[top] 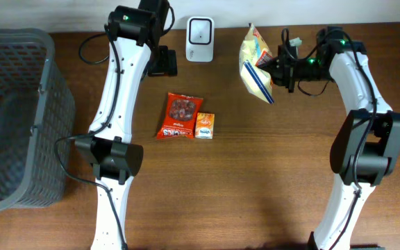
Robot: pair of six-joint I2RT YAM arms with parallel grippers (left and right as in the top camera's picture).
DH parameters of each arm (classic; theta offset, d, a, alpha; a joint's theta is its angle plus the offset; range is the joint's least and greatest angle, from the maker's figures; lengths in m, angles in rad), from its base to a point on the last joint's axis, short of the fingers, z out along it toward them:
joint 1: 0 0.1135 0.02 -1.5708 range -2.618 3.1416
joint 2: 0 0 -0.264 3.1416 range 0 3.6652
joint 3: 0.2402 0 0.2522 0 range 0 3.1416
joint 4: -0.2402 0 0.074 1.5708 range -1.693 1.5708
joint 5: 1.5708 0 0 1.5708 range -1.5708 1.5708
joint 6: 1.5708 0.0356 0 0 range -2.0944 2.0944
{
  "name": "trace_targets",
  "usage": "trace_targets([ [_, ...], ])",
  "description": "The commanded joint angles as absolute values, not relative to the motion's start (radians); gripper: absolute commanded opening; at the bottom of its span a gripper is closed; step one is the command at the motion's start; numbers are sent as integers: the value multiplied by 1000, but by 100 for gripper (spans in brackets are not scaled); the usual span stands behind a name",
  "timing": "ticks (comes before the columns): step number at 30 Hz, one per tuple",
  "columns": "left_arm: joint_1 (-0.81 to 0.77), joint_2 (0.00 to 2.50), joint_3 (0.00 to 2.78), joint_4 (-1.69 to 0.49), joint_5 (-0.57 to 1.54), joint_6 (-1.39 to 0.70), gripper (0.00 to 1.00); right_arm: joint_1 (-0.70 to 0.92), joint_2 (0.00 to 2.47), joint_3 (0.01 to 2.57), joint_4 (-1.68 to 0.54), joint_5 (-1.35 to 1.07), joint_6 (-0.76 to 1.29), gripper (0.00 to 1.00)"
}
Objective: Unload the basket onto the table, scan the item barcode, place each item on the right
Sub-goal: 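Lift the yellow bag with the right gripper to the white scanner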
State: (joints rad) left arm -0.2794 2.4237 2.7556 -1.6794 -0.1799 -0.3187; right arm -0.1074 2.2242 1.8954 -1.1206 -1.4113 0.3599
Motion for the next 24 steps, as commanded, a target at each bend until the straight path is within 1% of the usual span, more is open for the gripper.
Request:
trace_targets([
  [1,-286,2424,2763,-1678,-176,-329,99,-37,2217,1916,-1147,-1553,345,4],
  [4,-287,2424,2763,-1679,-177,-329,99,47,2217,1916,-1147,-1552,337,4],
  [10,-287,2424,2763,-1679,-177,-329,99,43,2217,1916,-1092,-1552,338,4],
  [11,-287,2424,2763,-1679,-177,-329,99,44,2217,1916,-1024,-1551,338,4],
  [12,-288,2424,2763,-1679,-176,-329,99,47,2217,1916,-908,-1514,357,4],
  [13,-288,2424,2763,-1679,-177,-329,99,45,2217,1916,-767,-1391,436,4],
  [14,-288,2424,2763,-1679,-177,-329,99,44,2217,1916,-639,-1211,529,4],
  [16,-288,2424,2763,-1679,-177,-329,99,49,2217,1916,-392,-994,544,4],
  [17,-288,2424,2763,-1679,-177,-329,99,70,2217,1916,-277,-833,544,4],
  [18,-288,2424,2763,-1679,-177,-329,99,109,2217,1916,-207,-639,544,4],
  [19,-288,2424,2763,-1678,-177,-329,99,142,2217,1916,-171,-521,544,4],
  [22,-288,2424,2763,-1679,-176,-329,99,300,2231,1916,-23,-50,545,4],
  [24,-288,2424,2763,-1679,-177,-329,99,368,2269,1916,84,155,545,4],
])
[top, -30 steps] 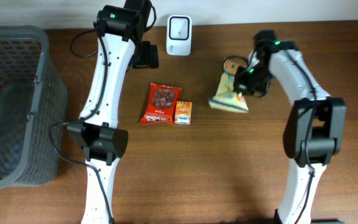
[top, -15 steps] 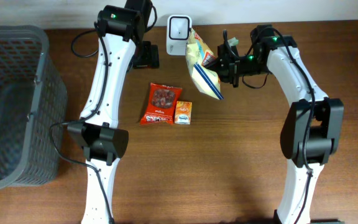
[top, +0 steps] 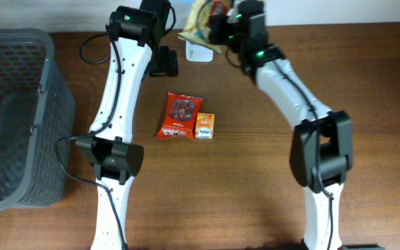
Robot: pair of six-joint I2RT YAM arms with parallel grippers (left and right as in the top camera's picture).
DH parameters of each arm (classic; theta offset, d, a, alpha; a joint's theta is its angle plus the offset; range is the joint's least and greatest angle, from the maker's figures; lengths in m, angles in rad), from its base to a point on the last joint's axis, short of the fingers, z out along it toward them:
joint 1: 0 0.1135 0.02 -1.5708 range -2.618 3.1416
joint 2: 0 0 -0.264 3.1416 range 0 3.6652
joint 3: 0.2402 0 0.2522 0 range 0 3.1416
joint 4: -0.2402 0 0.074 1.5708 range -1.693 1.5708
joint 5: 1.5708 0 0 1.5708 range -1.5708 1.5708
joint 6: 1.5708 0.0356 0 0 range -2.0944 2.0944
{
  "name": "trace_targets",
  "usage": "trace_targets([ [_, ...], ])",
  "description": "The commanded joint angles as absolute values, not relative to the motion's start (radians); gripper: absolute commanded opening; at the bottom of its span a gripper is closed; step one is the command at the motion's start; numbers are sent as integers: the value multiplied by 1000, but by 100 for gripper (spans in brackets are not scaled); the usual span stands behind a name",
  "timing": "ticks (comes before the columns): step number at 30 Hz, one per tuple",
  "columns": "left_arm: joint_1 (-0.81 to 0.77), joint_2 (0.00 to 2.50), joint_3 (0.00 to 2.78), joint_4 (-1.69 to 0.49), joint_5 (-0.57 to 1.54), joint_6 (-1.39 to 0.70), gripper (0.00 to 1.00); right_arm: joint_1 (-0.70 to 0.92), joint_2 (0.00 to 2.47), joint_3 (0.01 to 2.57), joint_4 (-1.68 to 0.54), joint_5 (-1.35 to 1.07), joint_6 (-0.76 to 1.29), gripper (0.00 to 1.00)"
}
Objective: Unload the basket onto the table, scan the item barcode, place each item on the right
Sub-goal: 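Lift the yellow bag with the right gripper to the white scanner, then carry the yellow bag to the far right and release it, then reach the right gripper to the small orange box and grasp it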
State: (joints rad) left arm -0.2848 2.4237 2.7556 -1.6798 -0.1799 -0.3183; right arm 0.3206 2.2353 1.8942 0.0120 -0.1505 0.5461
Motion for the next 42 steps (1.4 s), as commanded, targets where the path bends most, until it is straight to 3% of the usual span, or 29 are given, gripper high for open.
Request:
trace_targets([
  [1,-288,2424,2763,-1679,-177,-329,99,373,2295,1916,134,170,545,4],
  [7,-288,2424,2763,-1679,-177,-329,99,369,2425,1916,372,82,610,4],
  [10,-288,2424,2763,-1679,-177,-329,99,364,2388,1916,347,89,377,4],
  [13,-288,2424,2763,-1679,-176,-329,99,292,2222,1916,146,208,349,4],
  [17,-288,2424,2763,-1679,-177,-329,99,47,2036,1916,-212,226,340,4],
  [22,-288,2424,2763,-1679,-177,-329,99,-445,2055,1913,-720,222,340,4],
  [27,-288,2424,2763,-1679,-176,-329,99,-677,2160,1887,-724,218,325,4],
  [28,-288,2424,2763,-1678,-177,-329,99,-707,2176,1887,-705,216,325,14],
  [29,-288,2424,2763,-1679,-177,-329,99,-731,2191,1887,-680,211,322,37],
  [30,-288,2424,2763,-1679,-177,-329,99,-751,2208,1887,-661,211,318,70],
  [32,-288,2424,2763,-1679,-177,-329,99,-752,2215,1887,-666,187,318,99],
  [34,-288,2424,2763,-1679,-177,-329,99,-730,2215,1887,-671,-176,208,99],
  [36,-288,2424,2763,-1679,-177,-329,99,-636,2215,1887,-710,-387,160,99],
  [38,-288,2424,2763,-1679,-177,-329,99,-548,2215,1887,-780,-393,160,99],
  [40,-288,2424,2763,-1679,-177,-329,99,-361,2215,1861,-996,-431,160,99],
  [42,-288,2424,2763,-1679,-177,-329,99,-183,2215,1789,-1041,-430,112,99],
])
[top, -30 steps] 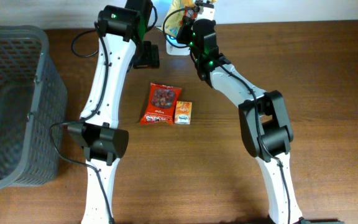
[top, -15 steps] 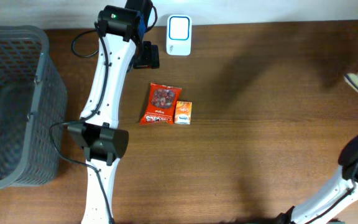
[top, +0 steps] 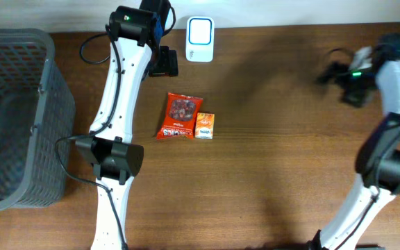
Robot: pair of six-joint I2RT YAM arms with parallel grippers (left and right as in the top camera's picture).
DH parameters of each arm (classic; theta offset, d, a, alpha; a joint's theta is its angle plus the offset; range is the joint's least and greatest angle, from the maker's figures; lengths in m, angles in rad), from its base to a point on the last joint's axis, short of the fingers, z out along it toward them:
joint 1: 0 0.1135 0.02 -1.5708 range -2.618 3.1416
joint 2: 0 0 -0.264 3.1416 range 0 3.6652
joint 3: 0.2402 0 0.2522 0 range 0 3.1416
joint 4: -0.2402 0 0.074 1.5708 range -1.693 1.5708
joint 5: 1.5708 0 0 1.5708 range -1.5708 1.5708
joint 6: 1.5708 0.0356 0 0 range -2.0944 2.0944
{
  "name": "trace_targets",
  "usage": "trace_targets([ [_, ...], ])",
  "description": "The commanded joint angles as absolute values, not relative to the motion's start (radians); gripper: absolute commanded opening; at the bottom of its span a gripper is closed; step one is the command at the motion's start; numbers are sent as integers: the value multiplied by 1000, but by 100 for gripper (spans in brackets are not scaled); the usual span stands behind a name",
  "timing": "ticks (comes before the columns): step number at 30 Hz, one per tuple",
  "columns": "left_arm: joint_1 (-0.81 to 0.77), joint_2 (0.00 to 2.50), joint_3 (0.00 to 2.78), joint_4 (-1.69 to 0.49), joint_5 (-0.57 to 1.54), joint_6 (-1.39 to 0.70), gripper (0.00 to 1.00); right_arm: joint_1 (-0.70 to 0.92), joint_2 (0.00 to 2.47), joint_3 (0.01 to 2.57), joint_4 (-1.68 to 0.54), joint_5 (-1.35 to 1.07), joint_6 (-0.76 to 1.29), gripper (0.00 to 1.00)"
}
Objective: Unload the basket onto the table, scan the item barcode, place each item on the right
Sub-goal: 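Reach the right gripper to the small orange box and grasp it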
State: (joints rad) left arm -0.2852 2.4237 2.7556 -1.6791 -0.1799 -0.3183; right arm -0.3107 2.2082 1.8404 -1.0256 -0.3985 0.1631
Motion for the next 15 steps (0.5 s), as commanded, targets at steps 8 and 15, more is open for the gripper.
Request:
trace_targets([
  [8,-288,2424,2763,-1679,-177,-329,99,265,2216,1704,-907,-756,174,68],
  [15,-288,2424,2763,-1679,-177,-329,99,308,2219,1463,-676,-690,350,47],
])
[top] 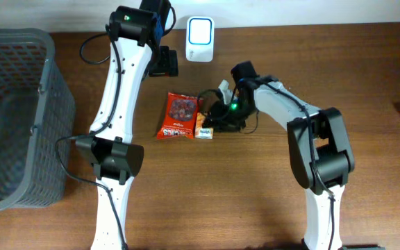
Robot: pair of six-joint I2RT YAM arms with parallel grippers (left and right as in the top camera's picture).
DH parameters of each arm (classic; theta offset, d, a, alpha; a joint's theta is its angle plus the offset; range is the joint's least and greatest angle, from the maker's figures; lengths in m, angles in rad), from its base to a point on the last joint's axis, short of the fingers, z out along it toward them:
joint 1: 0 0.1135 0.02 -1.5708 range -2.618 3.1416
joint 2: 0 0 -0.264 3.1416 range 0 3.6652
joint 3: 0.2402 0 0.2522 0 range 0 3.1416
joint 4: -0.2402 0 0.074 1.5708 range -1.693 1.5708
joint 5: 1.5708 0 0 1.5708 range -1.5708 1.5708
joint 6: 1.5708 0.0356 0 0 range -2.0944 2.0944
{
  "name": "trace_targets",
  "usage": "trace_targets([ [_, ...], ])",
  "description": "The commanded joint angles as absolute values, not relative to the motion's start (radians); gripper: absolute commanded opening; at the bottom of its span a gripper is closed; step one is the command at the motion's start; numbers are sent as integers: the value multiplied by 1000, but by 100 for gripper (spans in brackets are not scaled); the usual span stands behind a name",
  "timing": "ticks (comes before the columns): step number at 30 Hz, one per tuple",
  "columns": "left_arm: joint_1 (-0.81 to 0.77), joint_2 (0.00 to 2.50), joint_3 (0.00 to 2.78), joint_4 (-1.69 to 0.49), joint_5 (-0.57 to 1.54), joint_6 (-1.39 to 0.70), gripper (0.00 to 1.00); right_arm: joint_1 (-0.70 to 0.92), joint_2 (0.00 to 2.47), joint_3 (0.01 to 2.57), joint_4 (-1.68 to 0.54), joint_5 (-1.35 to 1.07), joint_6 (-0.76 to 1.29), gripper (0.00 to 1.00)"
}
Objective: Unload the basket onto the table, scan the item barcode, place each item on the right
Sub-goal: 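Reach the right gripper to the small orange box and grasp it, then lift the orange box with the right gripper to the white scanner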
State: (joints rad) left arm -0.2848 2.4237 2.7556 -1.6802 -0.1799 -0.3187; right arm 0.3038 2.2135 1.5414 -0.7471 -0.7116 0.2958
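Observation:
The white scanner (200,30) stands at the table's back edge, its face up. A red snack packet (179,116) lies mid-table with a small orange box (204,126) touching its right side. My right gripper (214,114) reaches in from the right and hovers at the orange box; its fingers look open, one on each side of the box's upper right corner. My left gripper (164,62) hangs left of the scanner with nothing visible in it, and its jaws are not discernible. A yellow snack bag lies at the far right edge, mostly cut off.
A large grey mesh basket (19,118) fills the left side of the table. The left arm (117,104) runs from the front up to the back, just left of the red packet. A black cable loops behind the left arm at the back.
My right arm was stretched to the far right edge; now it reaches across to the orange box mid-table. The yellow bag now shows at the right edge. The left arm is unchanged.
My right gripper first held the yellow bag to the right of the scanner, then held it over the scanner. Later the arm was at the far right with no bag showing. Now the bag lies at the right edge and the gripper is at the orange box.

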Motion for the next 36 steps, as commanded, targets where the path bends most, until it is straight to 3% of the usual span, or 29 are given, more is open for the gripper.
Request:
trace_targets([
  [1,-288,2424,2763,-1679,-177,-329,99,305,2219,1443,-680,-599,393,28],
  [5,-288,2424,2763,-1679,-177,-329,99,226,2218,1454,-797,-410,428,15],
  [8,-288,2424,2763,-1679,-177,-329,99,178,2218,1454,-820,-355,428,15],
  [12,-288,2424,2763,-1679,-176,-329,99,176,2218,1454,-817,-344,418,4],
  [14,-288,2424,2763,-1679,-177,-329,99,176,2218,1454,-775,-670,189,4],
  [19,-279,2424,2763,-1679,-176,-329,99,169,2218,1454,-739,-1338,-83,4],
  [26,-281,2424,2763,-1679,-177,-329,99,169,2218,1454,-740,-1386,-125,4],
  [29,-281,2424,2763,-1679,-177,-329,99,155,2218,1513,-724,-918,159,4],
  [32,-281,2424,2763,-1679,-176,-329,99,176,2217,1895,-810,-57,271,4],
  [33,-281,2424,2763,-1679,-177,-329,99,203,2217,1987,-743,130,251,4],
  [36,-281,2424,2763,-1678,-177,-329,99,278,2222,2021,-356,199,-65,4],
])
